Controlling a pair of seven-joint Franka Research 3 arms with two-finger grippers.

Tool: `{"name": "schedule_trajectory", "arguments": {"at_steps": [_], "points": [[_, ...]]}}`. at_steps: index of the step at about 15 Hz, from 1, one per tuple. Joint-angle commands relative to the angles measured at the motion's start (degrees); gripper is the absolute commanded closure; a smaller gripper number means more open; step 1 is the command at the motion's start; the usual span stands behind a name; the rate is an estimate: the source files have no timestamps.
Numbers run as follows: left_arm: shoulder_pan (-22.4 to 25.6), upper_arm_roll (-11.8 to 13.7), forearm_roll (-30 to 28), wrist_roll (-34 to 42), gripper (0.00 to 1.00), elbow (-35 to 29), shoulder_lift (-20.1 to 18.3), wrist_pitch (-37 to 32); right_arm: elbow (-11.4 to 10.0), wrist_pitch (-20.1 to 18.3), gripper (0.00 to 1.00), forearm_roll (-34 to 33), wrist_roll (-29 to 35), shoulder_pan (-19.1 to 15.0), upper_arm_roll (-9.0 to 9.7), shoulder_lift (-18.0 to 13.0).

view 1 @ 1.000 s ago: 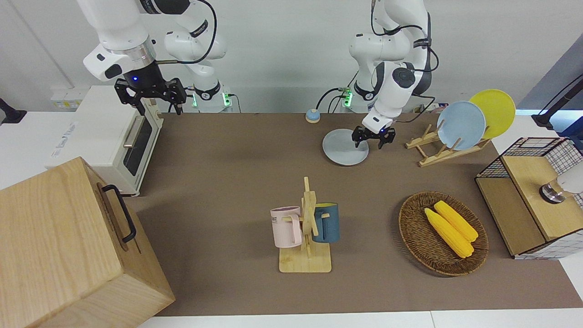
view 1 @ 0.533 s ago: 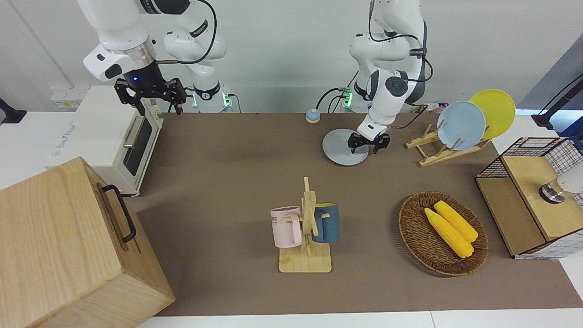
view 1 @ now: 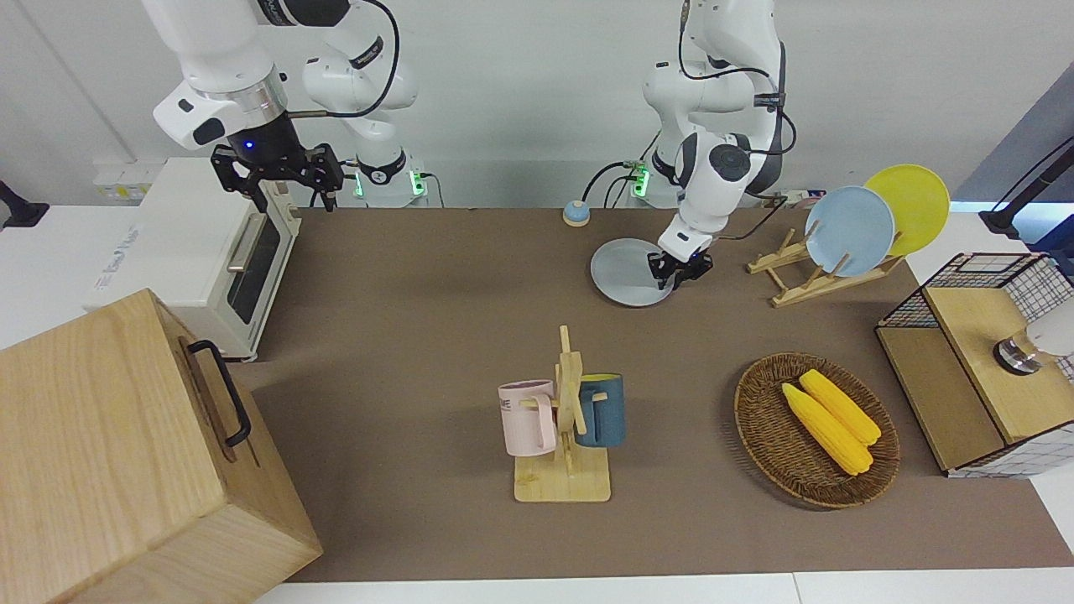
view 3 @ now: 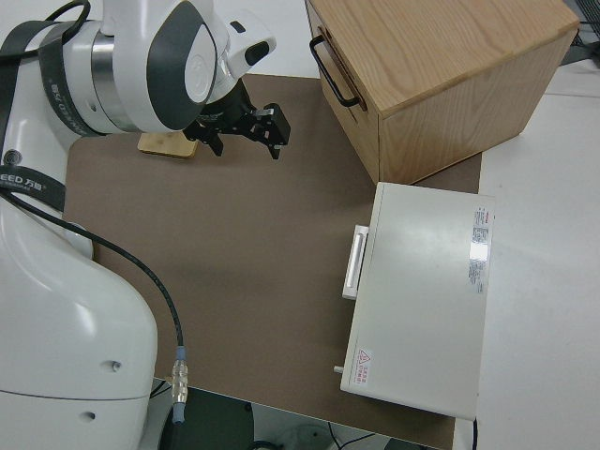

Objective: Pick gray plate from table and place it on lower plate rack with left arm
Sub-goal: 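Close the left gripper on the gray plate's rim nearest it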

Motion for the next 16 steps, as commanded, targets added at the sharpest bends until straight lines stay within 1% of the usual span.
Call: {"name": "schedule_trajectory", "arguments": {"at_steps": [1, 7, 12, 14, 16], "points": [[-1.1, 0.2, -0.3, -1.0, 1.00, -0.7, 0.6, 1.2, 0.4, -0.1, 0.017, 0.2, 0.2, 0.4, -0.34, 0.0], [-0.6, 0.3, -0.3, -1.2, 1.00, -0.6, 0.5, 0.8, 0.4, -0.1, 0.017, 0.2, 0.2, 0.4, -0.34, 0.0], [-0.5, 1.0, -0.3, -1.7, 1.00, -0.5, -0.9, -1.0, 0.4, -0.1, 0.017, 0.2, 0.2, 0.4, -0.34, 0.0], [-0.2, 1.3, -0.3, -1.7, 1.00, 0.4, -2.1, -3.7, 0.4, -0.1, 0.017, 0.2, 0.2, 0.4, -0.34, 0.0], [0.0, 2.3, -0.2, -1.6, 1.00, 2.1, -3.5, -8.6, 0.4, -0.1, 0.017, 0.2, 0.2, 0.4, -0.34, 0.0]]}}
